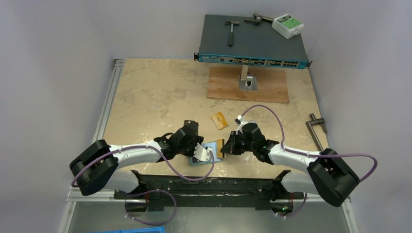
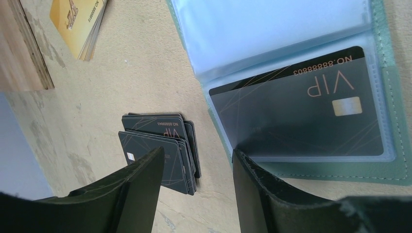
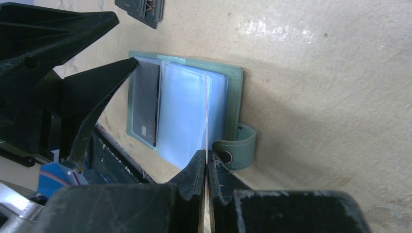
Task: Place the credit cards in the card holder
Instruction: Insert the credit card into the card holder.
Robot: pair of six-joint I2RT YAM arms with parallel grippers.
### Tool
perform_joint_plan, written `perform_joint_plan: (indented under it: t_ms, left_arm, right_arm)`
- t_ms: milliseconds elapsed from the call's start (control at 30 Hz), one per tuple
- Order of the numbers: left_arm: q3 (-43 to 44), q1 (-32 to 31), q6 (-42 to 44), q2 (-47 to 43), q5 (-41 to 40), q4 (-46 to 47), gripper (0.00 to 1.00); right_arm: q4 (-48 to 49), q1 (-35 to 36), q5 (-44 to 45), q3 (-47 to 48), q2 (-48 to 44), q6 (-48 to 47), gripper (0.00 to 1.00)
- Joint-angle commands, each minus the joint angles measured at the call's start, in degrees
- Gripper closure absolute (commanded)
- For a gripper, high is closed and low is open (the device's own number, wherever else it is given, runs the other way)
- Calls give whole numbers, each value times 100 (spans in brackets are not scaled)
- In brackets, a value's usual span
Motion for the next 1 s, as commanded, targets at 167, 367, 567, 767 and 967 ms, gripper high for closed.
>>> perform_joint_plan:
  t_ms: [167, 367, 567, 767, 967]
  left_arm:
    - [-84, -44, 85, -79, -165, -84, 47]
    - [-91, -44, 93, -103, -223, -36, 47]
    - [-101, -38, 95, -283, -328, 10, 47]
    - [-30, 46, 163, -495, -366, -251, 47]
    - [269, 273, 271, -573, -107, -777, 47]
  right_arm:
    - [1132, 26, -651, -23, 154, 496, 100]
    - [1478, 21, -884, -29, 309, 609, 100]
    - [1758, 29, -1212, 178, 606, 652, 100]
    - [1811, 246, -1227, 383, 1077, 668, 100]
    - [1756, 340, -1193, 614, 1386, 667, 100]
